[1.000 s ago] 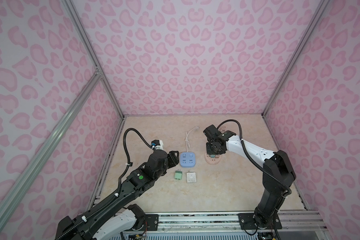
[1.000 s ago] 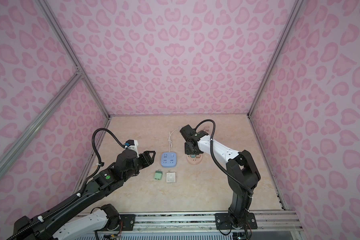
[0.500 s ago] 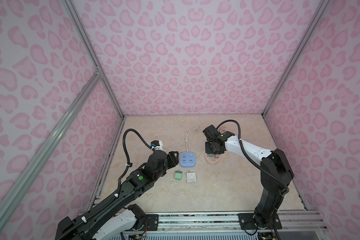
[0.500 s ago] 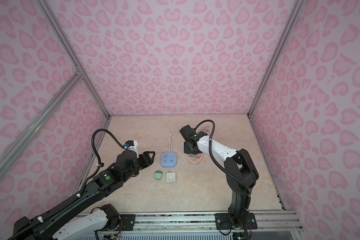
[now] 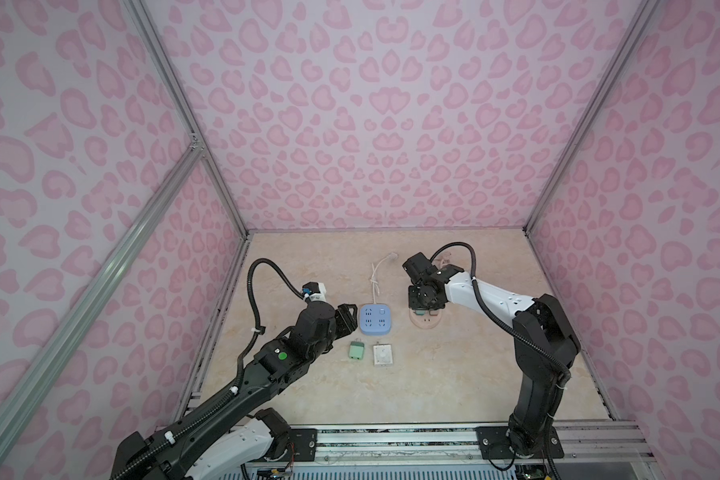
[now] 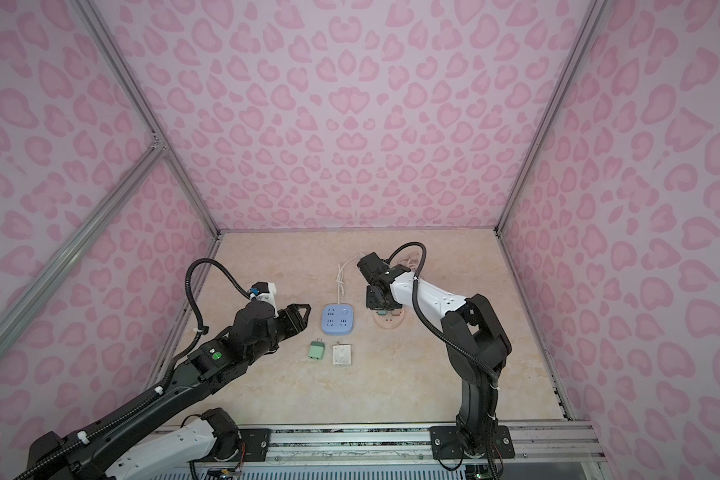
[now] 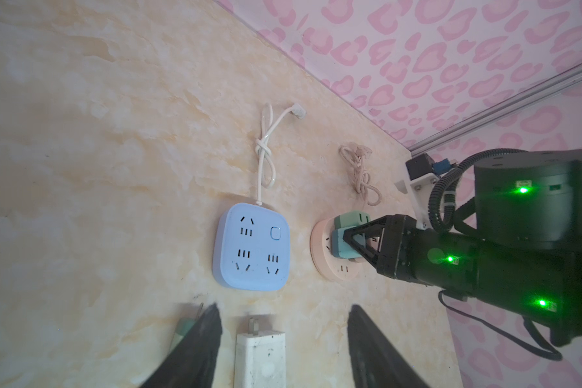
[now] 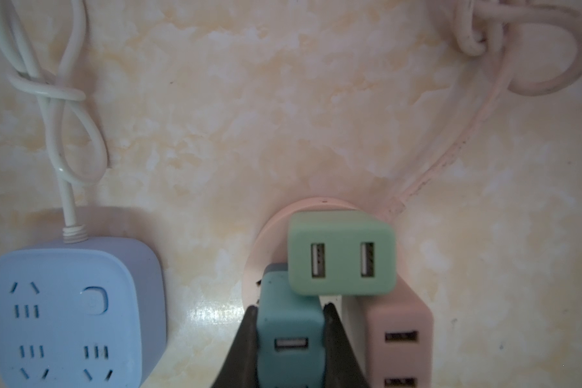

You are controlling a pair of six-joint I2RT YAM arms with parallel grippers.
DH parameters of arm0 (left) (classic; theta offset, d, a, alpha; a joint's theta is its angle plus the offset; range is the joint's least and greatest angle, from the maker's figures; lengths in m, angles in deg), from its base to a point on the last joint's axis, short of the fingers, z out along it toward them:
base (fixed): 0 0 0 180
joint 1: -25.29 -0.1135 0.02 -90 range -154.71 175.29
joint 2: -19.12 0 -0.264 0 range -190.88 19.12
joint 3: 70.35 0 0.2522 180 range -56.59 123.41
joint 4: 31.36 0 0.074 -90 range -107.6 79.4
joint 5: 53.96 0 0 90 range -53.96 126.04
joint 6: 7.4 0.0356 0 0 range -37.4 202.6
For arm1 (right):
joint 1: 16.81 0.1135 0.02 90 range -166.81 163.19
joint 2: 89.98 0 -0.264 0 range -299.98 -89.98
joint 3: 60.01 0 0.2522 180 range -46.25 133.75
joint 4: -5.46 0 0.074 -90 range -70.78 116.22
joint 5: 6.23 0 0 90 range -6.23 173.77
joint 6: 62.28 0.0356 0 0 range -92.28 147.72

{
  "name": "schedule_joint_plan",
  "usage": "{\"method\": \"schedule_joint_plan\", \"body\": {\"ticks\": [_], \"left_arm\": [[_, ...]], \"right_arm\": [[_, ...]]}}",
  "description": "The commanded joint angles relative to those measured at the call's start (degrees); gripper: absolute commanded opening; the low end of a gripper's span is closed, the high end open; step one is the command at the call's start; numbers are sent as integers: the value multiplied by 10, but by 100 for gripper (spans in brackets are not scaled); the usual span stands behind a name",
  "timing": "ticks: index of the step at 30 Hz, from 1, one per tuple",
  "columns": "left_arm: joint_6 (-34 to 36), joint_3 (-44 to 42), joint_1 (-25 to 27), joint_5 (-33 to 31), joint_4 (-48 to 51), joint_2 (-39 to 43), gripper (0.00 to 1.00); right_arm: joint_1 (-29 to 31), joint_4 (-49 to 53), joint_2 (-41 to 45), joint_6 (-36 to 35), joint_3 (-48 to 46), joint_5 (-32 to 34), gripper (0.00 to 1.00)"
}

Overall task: Insert the plug
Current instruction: 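Lower the teal plug prongs into the pink round socket beside the other plugs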

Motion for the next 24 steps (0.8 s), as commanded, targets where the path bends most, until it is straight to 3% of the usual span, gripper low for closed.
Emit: {"method": "schedule_joint_plan", "body": {"ticks": [1, 14, 24], "left_arm": [[5, -4, 0, -5, -18, -1, 62], [8, -12, 0, 22, -34, -23, 63], [11, -26, -1, 17, -24, -5, 64]], "right_arm": [[3, 18, -21, 2, 1, -4, 0], [10, 61, -100, -17, 18, -50, 0], [-7, 31, -99, -26, -7, -110, 0]]}}
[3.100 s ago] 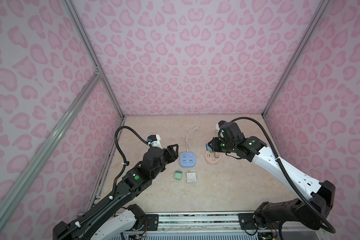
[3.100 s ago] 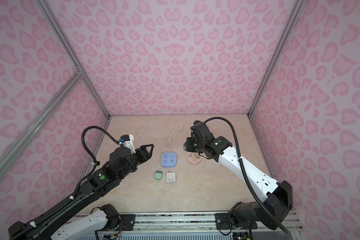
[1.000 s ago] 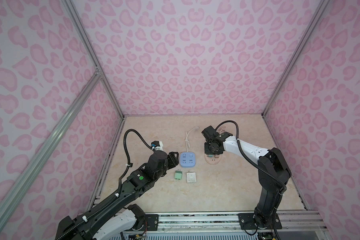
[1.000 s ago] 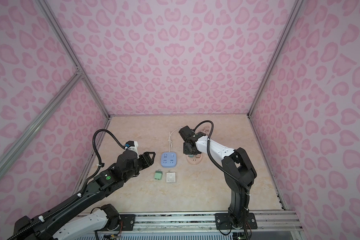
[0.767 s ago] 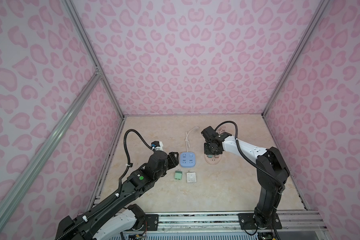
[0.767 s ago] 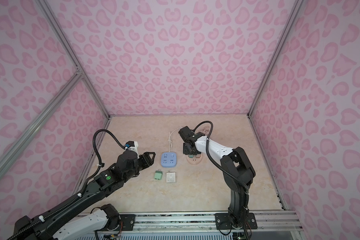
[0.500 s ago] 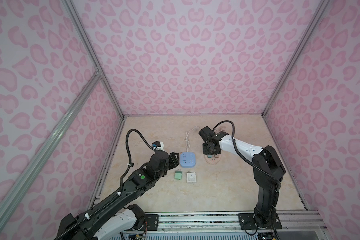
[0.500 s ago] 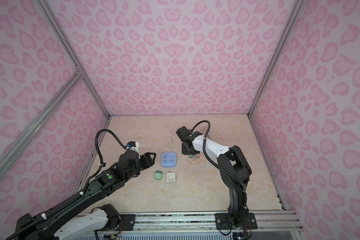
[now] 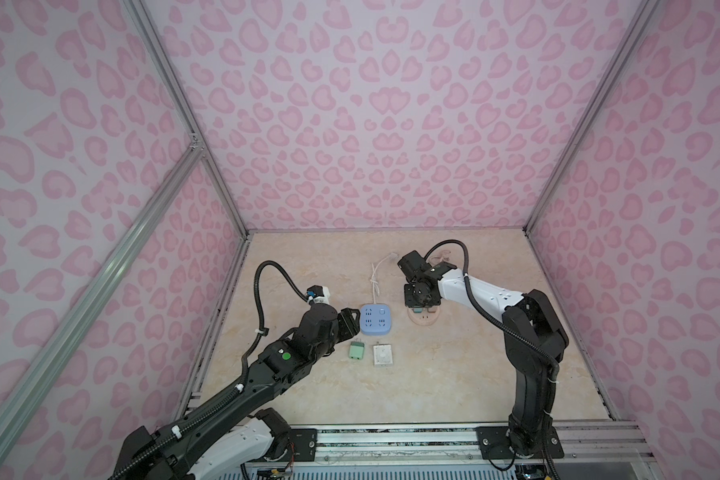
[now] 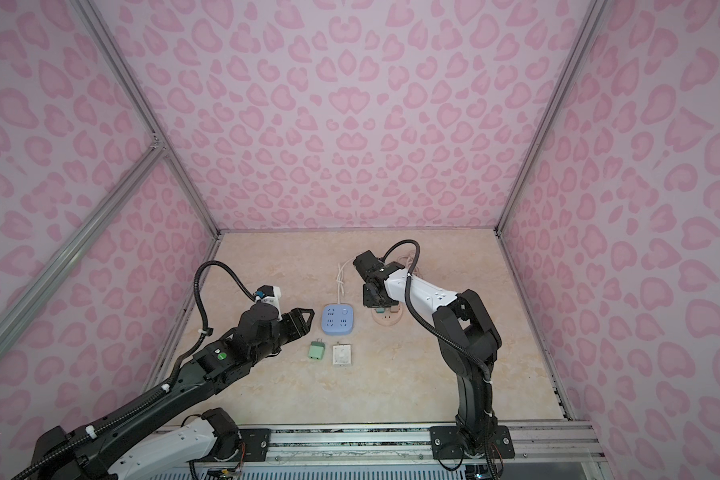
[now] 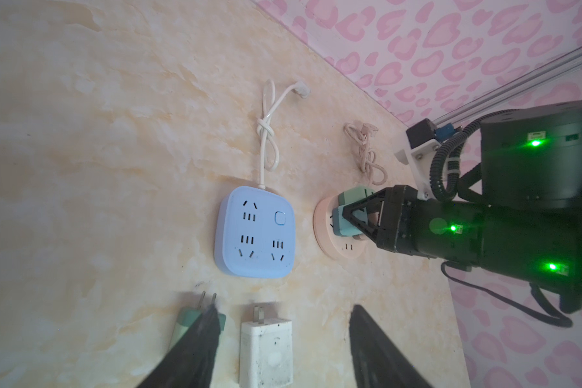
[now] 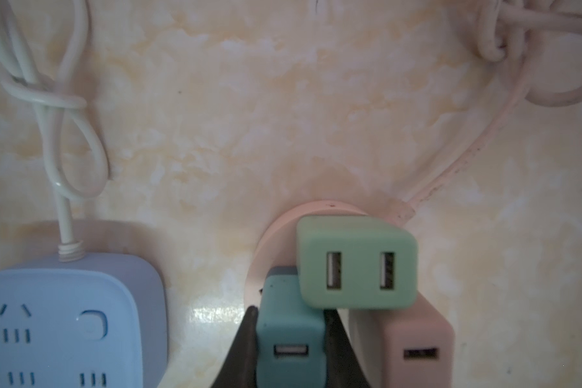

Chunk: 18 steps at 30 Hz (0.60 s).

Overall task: Insert the plug
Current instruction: 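Lower the teal plug prongs into the pink round socket beside the other plugs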

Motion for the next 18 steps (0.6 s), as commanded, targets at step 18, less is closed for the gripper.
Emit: {"method": "schedule_joint_plan", "body": {"ticks": [18], "left_arm": [[11, -6, 0, -21, -5, 20, 64]], "right_arm": [[-6, 62, 23, -18, -28, -83, 36]]}}
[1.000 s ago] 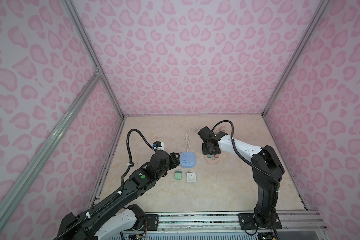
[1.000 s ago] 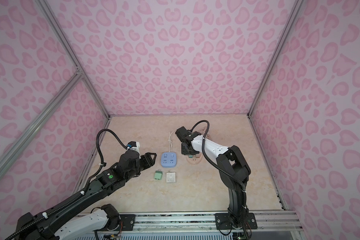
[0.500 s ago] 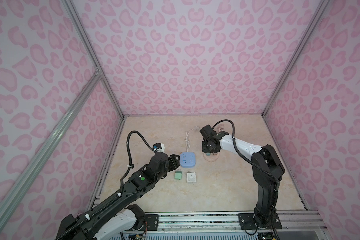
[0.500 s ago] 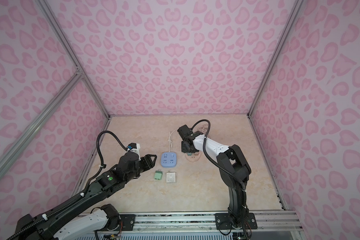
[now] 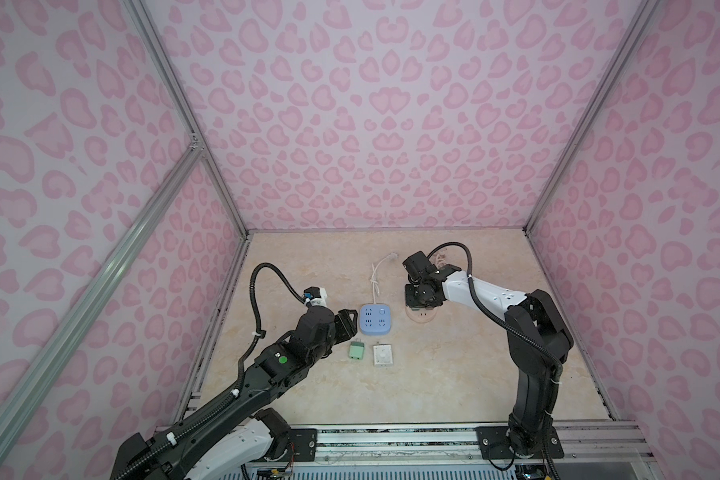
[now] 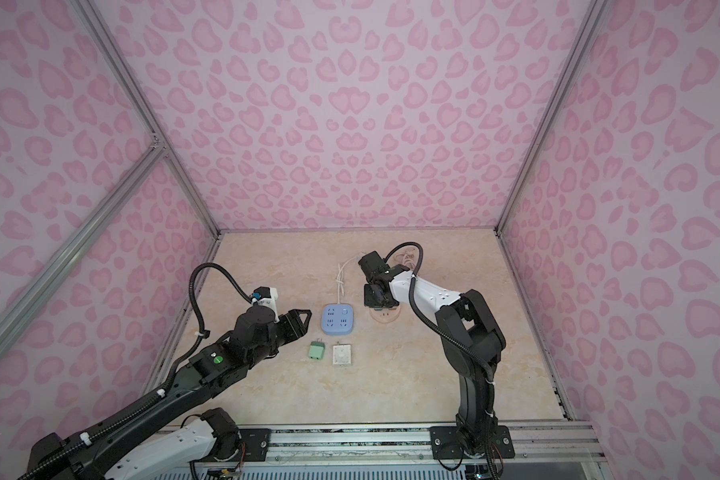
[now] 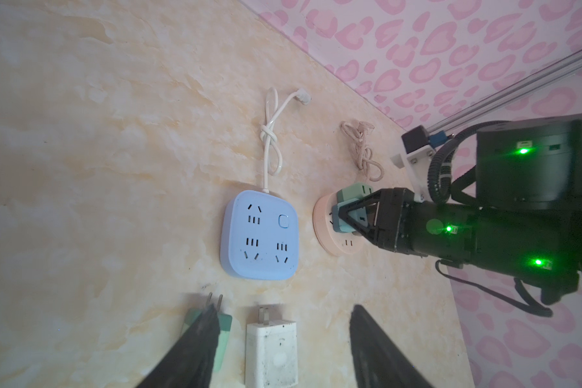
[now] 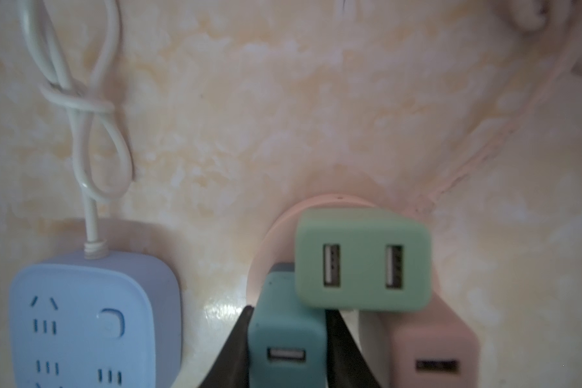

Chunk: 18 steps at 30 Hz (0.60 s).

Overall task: Insert the plug
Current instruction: 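Lower the teal plug prongs into the pink round socket beside the other plugs, then open the right gripper and move it toward the green plug on the table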

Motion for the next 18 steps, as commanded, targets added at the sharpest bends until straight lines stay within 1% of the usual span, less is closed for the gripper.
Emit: {"method": "schedule_joint_plan", "body": {"ticks": [1, 5, 8, 14, 18], "left_arm": [[4, 3, 0, -10, -6, 0, 64], [5, 1, 0, -14, -4, 5, 65], [6, 1, 0, -15, -1, 9, 65], [10, 1, 0, -27, 13, 20, 65], [4, -15, 0, -33, 14, 30, 66]], "right_arm": [[2, 84, -3, -6, 1, -26, 38], [2, 87, 13, -8, 2, -13, 49], [4, 89, 30, -10, 2, -8, 53], [19, 93, 79, -23, -3, 4, 53], [60, 39, 124, -52, -47, -15, 52]]}}
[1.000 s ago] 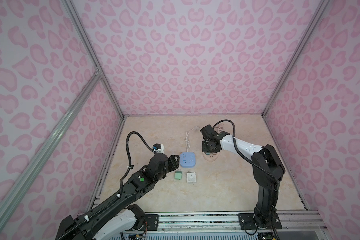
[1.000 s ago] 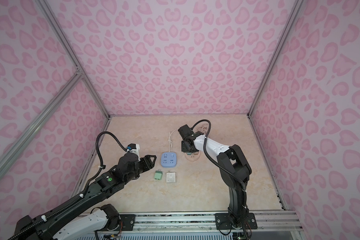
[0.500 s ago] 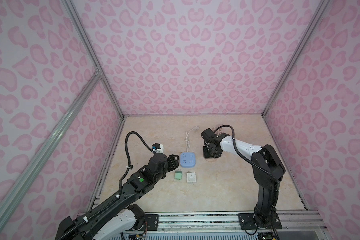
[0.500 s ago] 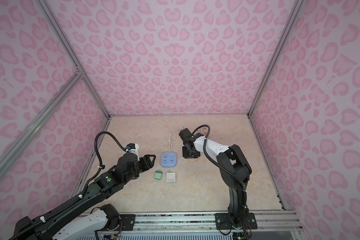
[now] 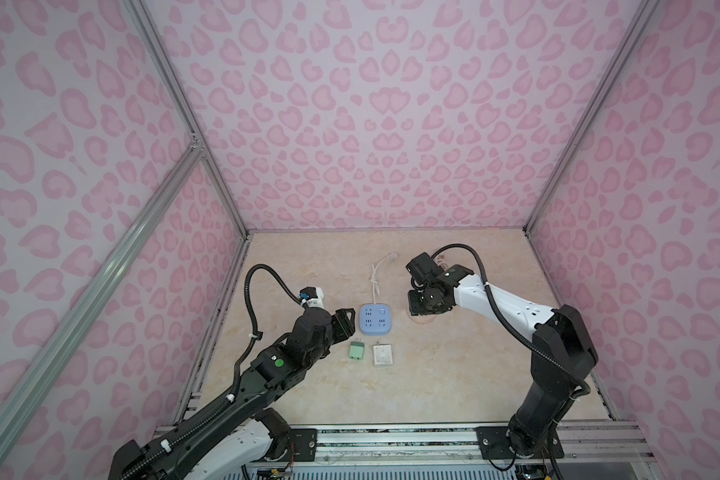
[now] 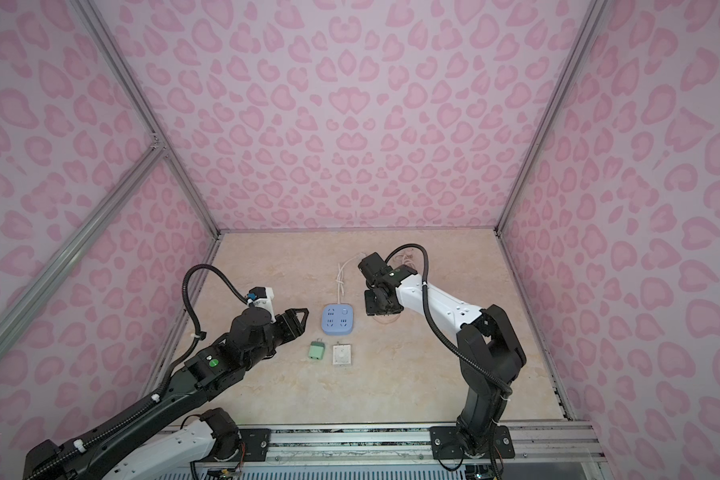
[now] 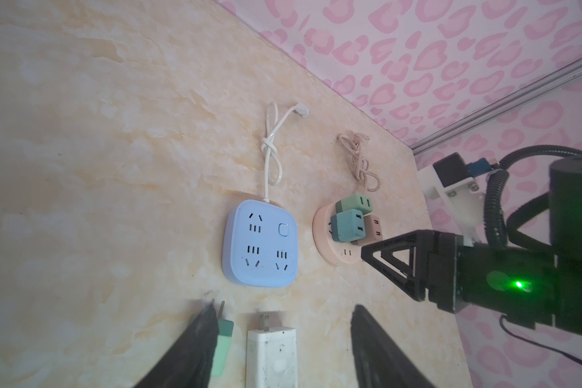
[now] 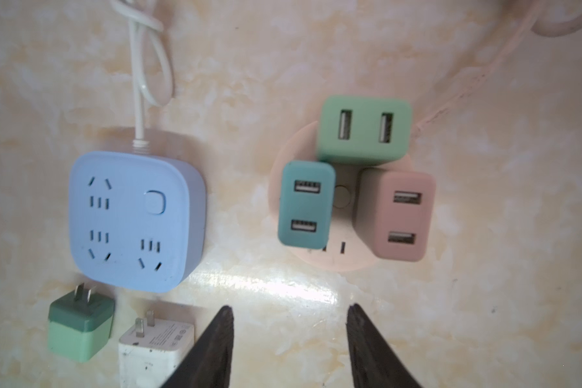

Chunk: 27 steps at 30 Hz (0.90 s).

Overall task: Insert the plug
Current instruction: 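Open the right gripper and move it toward the green plug on the table, then lower the right gripper over the green plug and close on it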

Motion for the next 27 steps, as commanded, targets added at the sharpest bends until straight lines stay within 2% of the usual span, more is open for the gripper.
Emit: {"method": "schedule_joint_plan", "body": {"ticks": [1, 6, 12, 17, 22, 25, 27], "left_arm": [[2, -9, 0, -16, 13, 8, 66], [-5, -16, 0, -36, 55, 31, 66], [-15, -41, 0, -71, 89, 89, 66], [-26, -43, -1, -120, 136, 117, 66], [-29, -39, -6, -150, 170, 129, 66], [-33, -37, -11, -149, 183, 132, 66], [-32, -38, -14, -149, 187, 137, 66]], "right_arm": [[34, -32, 21, -24, -30, -4, 52], [113, -33, 10, -5, -38, 28, 50], [180, -30, -30, 10, -3, 16, 50], [211, -53, -40, 36, 13, 16, 50], [227, -53, -60, 27, 33, 4, 53], [234, -52, -73, 30, 38, 1, 56], [236, -47, -80, 32, 42, -3, 62]]}}
